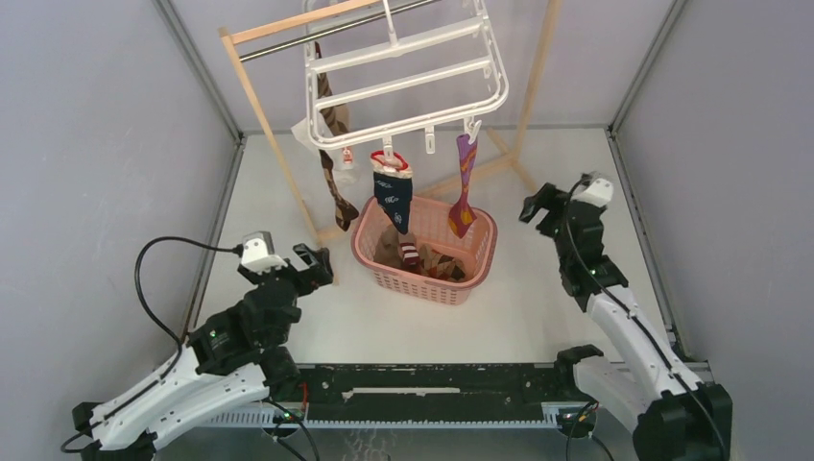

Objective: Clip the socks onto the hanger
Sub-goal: Move the bin to the center of the board.

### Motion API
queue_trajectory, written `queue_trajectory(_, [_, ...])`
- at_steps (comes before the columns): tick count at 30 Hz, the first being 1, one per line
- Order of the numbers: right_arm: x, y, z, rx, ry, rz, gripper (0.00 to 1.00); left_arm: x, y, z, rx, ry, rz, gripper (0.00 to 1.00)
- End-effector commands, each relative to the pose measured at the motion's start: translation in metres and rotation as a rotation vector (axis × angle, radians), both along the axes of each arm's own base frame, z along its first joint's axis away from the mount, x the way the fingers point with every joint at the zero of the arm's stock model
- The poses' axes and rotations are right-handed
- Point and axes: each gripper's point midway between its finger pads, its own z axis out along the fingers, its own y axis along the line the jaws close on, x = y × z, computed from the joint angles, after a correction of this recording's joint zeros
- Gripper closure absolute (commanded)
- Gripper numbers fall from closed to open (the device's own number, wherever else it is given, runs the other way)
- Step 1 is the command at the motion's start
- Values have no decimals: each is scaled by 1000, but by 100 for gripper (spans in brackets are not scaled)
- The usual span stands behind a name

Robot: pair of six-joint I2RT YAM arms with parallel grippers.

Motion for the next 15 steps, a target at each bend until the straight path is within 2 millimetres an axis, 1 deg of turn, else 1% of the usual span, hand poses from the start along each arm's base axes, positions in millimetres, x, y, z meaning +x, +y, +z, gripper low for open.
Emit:
queue_trajectory(1, [-43,48,-13,21,132,138,7,14,-11,11,-65,-63,33,0])
queue_trajectory(2, [-47,58,-10,22,132,176,10,16,-14,8,-57,-57,32,0])
queue_trajectory(5, [-54,78,-7,17,169,247,12,21,-24,1,-38,-38,30,0])
queue_trajectory(10, [-57,95,-22,14,254,297,12,26,-35,-2,-31,-19,10,0])
queue_trajectory(13, [-58,104,-26,25,274,327,13,26,-36,-2,-28,-19,7,0])
queue_trajectory(15, [-60,111,-25,26,268,355,13,26,-34,-3,-19,-21,13,0])
